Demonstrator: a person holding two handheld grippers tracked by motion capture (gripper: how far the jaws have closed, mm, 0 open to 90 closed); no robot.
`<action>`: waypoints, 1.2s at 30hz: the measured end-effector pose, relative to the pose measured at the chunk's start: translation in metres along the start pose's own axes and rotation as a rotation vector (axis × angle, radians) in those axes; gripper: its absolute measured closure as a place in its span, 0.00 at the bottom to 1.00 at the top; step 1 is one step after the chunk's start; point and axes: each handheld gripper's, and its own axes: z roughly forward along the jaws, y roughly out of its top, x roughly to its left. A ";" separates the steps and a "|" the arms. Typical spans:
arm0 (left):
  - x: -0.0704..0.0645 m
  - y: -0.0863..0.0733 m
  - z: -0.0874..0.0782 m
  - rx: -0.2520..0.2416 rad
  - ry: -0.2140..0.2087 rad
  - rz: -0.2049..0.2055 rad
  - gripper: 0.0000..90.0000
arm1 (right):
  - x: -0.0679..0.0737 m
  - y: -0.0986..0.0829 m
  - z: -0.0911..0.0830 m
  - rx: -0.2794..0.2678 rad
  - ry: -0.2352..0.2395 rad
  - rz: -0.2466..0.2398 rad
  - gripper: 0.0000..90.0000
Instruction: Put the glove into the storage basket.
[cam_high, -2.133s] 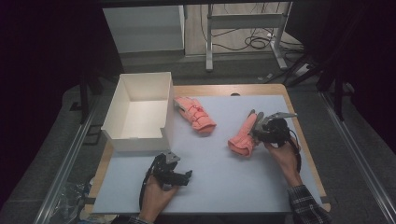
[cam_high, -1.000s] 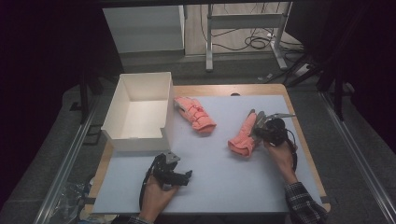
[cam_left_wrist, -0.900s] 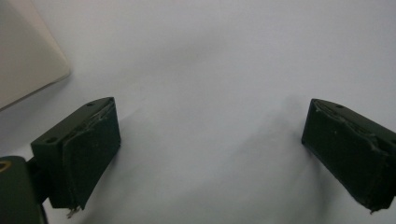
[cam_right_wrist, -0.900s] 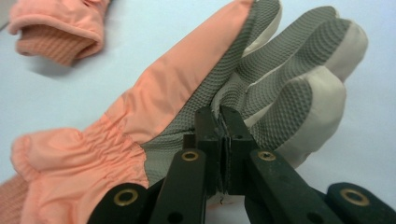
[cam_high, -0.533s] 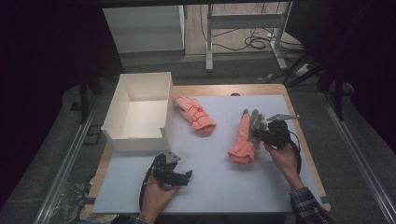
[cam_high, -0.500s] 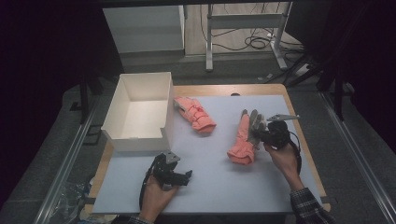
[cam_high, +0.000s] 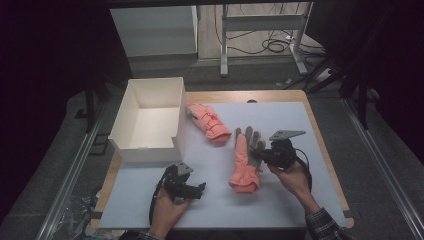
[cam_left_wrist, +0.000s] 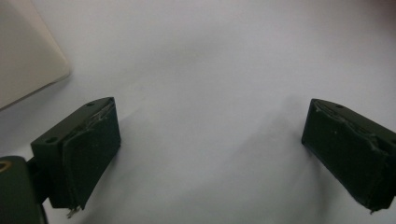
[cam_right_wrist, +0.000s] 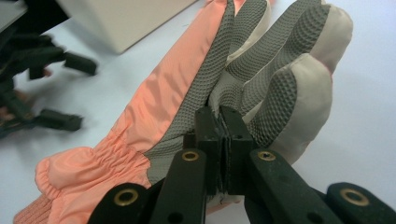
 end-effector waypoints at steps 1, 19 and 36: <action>0.000 0.000 0.000 0.000 0.001 0.002 0.05 | 0.004 0.000 0.003 0.006 0.012 -0.012 0.97; 0.000 0.000 0.000 0.000 0.000 0.000 0.05 | 0.018 -0.012 0.057 0.084 0.127 -0.081 0.95; 0.000 0.000 0.000 0.000 -0.001 -0.004 0.05 | 0.006 0.016 0.050 0.048 0.019 -0.092 0.64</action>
